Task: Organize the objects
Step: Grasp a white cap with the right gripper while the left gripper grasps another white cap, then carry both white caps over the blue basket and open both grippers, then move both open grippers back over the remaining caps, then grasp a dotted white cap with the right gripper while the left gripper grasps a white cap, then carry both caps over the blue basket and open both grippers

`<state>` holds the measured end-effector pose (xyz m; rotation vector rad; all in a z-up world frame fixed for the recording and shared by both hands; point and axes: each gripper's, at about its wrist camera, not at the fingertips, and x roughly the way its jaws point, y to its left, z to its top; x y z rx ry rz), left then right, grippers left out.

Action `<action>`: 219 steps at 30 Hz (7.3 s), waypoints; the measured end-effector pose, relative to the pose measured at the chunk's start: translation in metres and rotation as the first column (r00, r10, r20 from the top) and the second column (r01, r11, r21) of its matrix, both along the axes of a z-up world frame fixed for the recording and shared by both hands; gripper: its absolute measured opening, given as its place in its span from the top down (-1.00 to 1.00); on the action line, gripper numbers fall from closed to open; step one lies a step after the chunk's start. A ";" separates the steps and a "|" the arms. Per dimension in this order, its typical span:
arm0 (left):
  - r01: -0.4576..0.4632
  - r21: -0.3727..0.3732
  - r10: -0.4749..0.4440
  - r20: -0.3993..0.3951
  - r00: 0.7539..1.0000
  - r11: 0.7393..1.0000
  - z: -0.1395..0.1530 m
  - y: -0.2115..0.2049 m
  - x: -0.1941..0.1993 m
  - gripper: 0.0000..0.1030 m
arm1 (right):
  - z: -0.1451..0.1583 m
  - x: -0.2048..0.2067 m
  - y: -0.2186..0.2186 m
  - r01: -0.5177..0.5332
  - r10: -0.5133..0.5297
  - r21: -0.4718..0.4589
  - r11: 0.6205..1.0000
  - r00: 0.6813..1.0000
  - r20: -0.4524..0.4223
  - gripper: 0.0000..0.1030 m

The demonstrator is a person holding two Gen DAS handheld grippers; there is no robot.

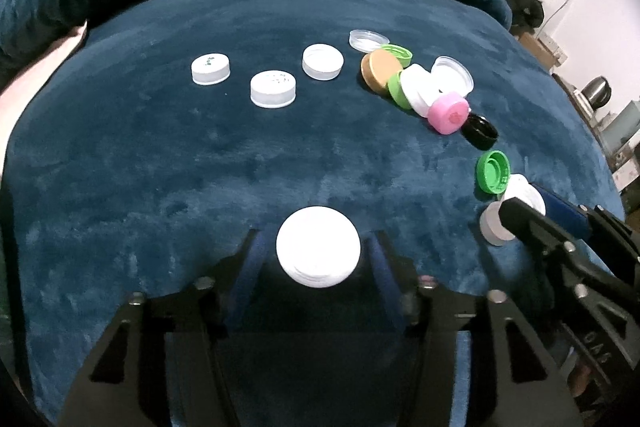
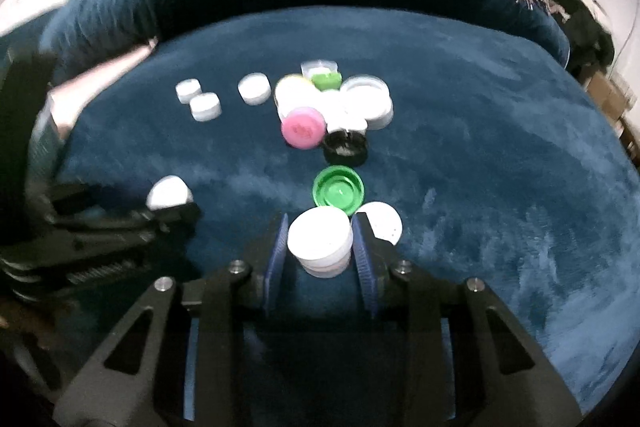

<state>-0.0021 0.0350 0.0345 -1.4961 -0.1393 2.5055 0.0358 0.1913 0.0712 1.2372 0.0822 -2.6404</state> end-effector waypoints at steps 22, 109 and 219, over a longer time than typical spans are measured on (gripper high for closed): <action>-0.194 0.027 0.196 -0.097 0.976 0.981 0.052 -0.094 0.034 0.20 | 0.027 -0.012 -0.062 -0.110 0.106 -0.148 0.983 0.994 -0.033 0.35; -0.169 -0.130 0.171 0.006 0.985 0.977 0.045 -0.040 0.004 -0.99 | 0.017 -0.022 0.036 0.075 -0.068 -0.054 0.996 0.991 0.119 -1.00; -0.497 0.124 0.512 -0.156 0.845 0.859 0.125 -0.254 0.082 0.39 | 0.056 -0.009 -0.153 -0.336 0.345 -0.173 0.926 0.938 0.021 0.40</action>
